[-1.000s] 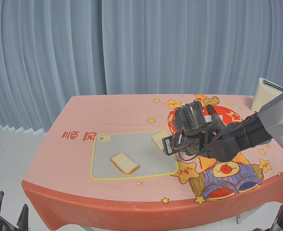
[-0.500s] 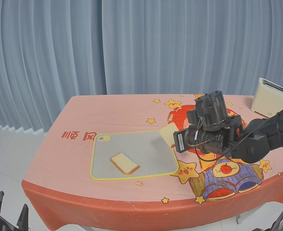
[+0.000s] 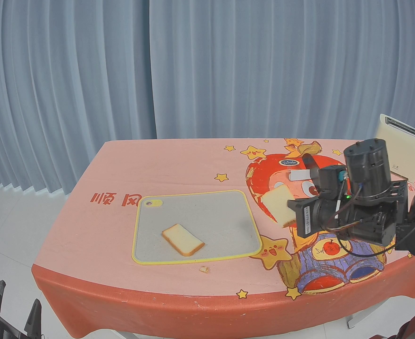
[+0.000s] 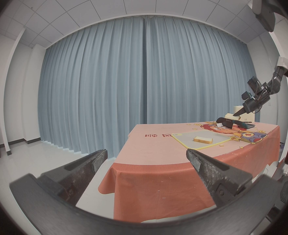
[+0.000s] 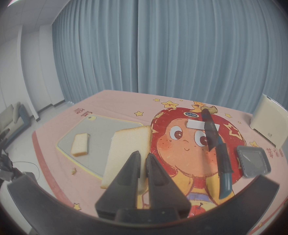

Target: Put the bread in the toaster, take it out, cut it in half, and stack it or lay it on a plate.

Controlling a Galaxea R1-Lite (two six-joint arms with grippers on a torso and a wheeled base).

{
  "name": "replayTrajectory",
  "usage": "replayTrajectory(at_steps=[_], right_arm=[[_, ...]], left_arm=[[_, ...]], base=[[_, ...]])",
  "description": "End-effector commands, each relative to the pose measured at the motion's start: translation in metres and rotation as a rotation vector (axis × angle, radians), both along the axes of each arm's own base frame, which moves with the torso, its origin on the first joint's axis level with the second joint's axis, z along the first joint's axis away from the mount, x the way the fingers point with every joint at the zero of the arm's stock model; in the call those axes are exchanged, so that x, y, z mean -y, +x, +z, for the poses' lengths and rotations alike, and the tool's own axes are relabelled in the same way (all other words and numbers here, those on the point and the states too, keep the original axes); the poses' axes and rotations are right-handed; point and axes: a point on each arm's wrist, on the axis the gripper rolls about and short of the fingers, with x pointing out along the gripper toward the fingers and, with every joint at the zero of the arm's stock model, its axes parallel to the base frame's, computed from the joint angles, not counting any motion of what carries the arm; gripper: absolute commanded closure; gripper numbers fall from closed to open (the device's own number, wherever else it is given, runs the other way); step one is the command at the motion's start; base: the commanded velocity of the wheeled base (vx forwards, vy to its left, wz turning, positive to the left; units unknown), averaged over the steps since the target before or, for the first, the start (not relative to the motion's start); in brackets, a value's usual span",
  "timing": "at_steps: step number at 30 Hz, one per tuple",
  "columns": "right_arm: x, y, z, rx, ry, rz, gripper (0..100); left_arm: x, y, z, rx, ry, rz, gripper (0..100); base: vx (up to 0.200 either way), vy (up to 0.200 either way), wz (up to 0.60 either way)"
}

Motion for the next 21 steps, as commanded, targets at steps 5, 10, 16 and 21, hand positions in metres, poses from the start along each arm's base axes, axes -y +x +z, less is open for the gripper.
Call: replayTrajectory(at_steps=[5,10,16,21], right_arm=[[0.033,-0.037,0.022,0.021,0.165,-0.062,100],[0.037,-0.045,0.019,0.026,0.142,-0.058,100],[0.042,-0.047,0.019,0.035,0.136,-0.066,100],[0.046,-0.048,0.022,0.049,0.141,-0.074,100]], left_arm=[[0.0,0.0,-0.005,0.0,-0.001,0.002,0],[0.0,0.0,-0.005,-0.002,-0.001,0.002,0],[0.0,0.0,-0.005,-0.002,-0.002,0.003,0],[0.0,0.0,-0.005,-0.002,-0.007,0.006,0]], base=[[0.0,0.0,0.0],[0.0,0.0,0.0],[0.0,0.0,0.0],[0.0,-0.2,0.0]])
